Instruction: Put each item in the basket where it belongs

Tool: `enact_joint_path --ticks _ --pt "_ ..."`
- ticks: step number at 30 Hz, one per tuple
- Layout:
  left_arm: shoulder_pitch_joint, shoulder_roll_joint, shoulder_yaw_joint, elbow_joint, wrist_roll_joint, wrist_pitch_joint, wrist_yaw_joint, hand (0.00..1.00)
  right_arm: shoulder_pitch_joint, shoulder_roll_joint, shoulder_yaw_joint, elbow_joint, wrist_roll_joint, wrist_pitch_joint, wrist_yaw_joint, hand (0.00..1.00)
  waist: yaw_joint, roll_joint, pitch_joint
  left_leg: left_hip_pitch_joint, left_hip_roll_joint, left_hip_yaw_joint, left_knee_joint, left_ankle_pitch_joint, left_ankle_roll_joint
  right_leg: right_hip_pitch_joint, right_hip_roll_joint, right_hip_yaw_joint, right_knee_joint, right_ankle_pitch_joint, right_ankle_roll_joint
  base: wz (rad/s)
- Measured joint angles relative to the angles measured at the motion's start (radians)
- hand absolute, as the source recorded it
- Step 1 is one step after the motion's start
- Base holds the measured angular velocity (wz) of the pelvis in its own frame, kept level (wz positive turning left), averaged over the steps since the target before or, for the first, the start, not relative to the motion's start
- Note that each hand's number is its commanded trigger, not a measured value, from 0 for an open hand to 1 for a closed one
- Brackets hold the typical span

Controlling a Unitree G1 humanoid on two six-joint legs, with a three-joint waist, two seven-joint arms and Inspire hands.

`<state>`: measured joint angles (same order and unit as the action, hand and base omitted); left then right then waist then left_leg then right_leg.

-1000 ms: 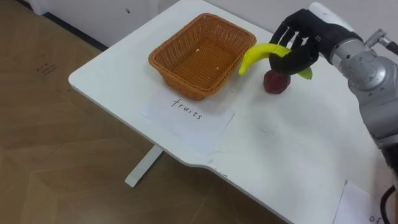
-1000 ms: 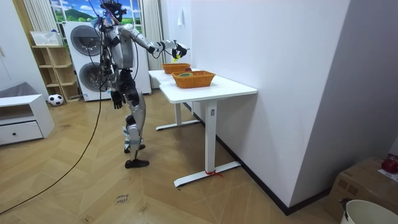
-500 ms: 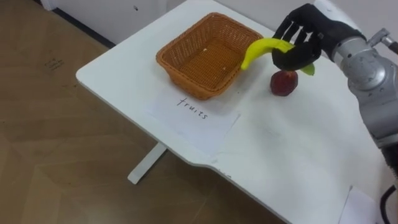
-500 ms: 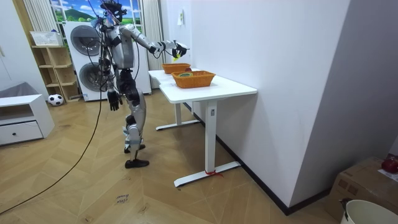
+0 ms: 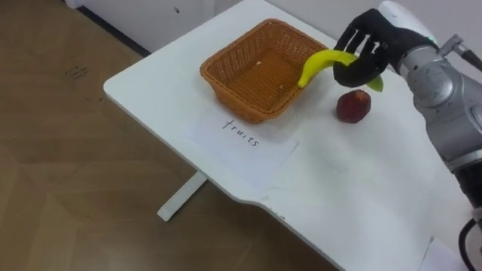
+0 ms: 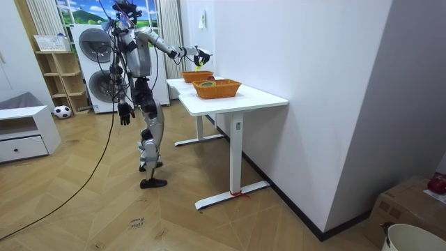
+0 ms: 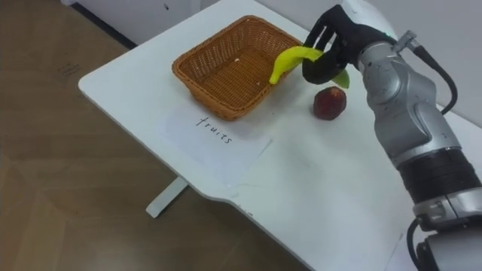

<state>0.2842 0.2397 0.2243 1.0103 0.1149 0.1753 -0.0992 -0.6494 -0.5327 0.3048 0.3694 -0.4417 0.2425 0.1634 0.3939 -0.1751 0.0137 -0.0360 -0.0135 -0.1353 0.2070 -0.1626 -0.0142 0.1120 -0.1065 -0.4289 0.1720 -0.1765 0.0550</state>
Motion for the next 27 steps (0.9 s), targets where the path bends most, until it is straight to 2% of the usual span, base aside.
enact_joint_path --ticks 2,3,10,14,20,23,27 --pt "0.003 0.003 -0.001 0.000 0.006 0.004 0.000 0.00 0.000 0.000 0.009 0.000 0.003 0.000 0.000 1.00 0.000 -0.001 0.0002 0.010 -0.001 -0.003 0.000 0.000 0.000 0.010 0.000 0.013 0.000 0.000 0.000 0.10" --pt "0.006 0.006 0.000 0.000 0.006 0.007 0.001 0.00 -0.003 0.001 0.014 0.000 0.007 0.000 -0.001 1.00 0.001 -0.004 -0.0017 0.012 -0.001 -0.006 -0.001 0.000 0.001 0.015 0.001 0.015 0.000 -0.002 0.003 0.05" --pt "0.037 0.009 -0.001 -0.021 0.005 0.022 0.002 0.00 -0.040 0.018 0.030 0.011 0.015 0.023 -0.014 1.00 0.000 -0.010 -0.0015 0.015 -0.002 -0.008 0.000 -0.001 0.000 0.026 0.002 0.014 0.000 -0.004 0.005 0.01" --pt "0.041 0.012 -0.005 -0.028 0.005 0.028 0.004 0.00 -0.040 0.032 0.032 0.030 0.025 0.035 -0.021 1.00 0.002 -0.016 0.0022 0.019 -0.003 -0.014 0.001 -0.001 0.000 0.031 0.002 0.016 0.000 -0.004 0.005 0.03" --pt "0.043 0.017 -0.014 -0.039 0.006 0.028 0.004 0.00 -0.041 0.045 0.053 0.068 0.069 0.042 -0.042 1.00 0.028 -0.029 0.0074 0.025 -0.004 -0.017 0.001 -0.001 0.000 0.038 0.002 0.012 0.000 -0.004 0.005 0.01" --pt "0.042 0.021 -0.021 -0.037 0.005 0.028 0.001 0.00 -0.046 0.045 0.088 0.096 0.079 0.041 -0.044 1.00 0.033 -0.033 0.0078 0.025 -0.007 -0.032 0.007 -0.001 0.000 0.044 0.002 -0.008 0.000 -0.004 0.005 0.13" --pt "0.043 0.026 -0.032 -0.010 0.006 0.028 -0.001 0.00 -0.047 0.045 0.105 0.132 0.079 0.041 -0.051 1.00 0.057 -0.042 0.0021 0.014 -0.009 -0.040 0.008 -0.001 0.000 0.044 0.000 -0.046 -0.001 -0.004 0.005 0.08"
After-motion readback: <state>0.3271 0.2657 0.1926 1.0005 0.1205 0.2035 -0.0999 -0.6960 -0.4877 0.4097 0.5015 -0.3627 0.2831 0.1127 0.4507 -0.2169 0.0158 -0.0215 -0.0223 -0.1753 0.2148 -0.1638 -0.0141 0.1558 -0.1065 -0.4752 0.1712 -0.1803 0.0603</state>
